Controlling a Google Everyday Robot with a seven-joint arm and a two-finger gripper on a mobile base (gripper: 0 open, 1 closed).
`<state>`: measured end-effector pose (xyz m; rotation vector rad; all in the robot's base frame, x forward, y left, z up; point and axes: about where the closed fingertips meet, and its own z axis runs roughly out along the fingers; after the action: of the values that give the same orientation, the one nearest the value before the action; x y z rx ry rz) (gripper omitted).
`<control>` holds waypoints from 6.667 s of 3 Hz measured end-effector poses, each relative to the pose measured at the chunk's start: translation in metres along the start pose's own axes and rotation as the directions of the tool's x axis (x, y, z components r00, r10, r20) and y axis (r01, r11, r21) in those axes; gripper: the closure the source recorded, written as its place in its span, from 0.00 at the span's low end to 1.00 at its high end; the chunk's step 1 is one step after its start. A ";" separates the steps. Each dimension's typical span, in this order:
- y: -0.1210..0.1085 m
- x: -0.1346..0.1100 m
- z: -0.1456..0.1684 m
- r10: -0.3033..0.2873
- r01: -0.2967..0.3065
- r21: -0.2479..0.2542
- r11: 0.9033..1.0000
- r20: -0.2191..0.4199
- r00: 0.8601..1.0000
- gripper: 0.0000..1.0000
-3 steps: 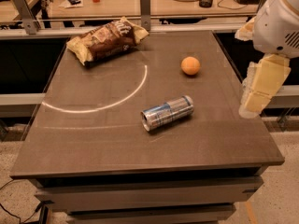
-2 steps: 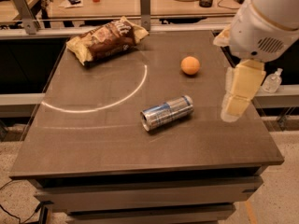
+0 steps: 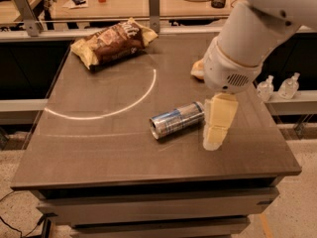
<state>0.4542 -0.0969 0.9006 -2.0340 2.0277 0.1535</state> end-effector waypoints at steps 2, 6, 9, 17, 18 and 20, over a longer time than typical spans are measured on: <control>-0.015 -0.031 0.039 -0.153 0.154 -0.018 0.988 0.038 0.987 0.00; -0.030 -0.032 0.078 -0.249 0.250 -0.034 0.968 0.027 0.968 0.14; -0.031 -0.033 0.069 -0.273 0.273 -0.044 0.961 -0.010 0.962 0.80; -0.047 -0.003 0.011 0.225 -0.174 -0.185 0.967 0.940 0.256 1.00; -0.043 0.004 0.021 0.239 -0.183 -0.200 0.963 0.944 0.227 1.00; -0.039 0.011 0.031 0.251 -0.203 -0.217 0.955 0.954 0.162 1.00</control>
Offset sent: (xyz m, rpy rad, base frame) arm 0.0318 0.0609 -0.0421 0.0218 -0.0283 0.2371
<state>0.4964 -0.0995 0.8723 -0.9570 1.3253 1.2347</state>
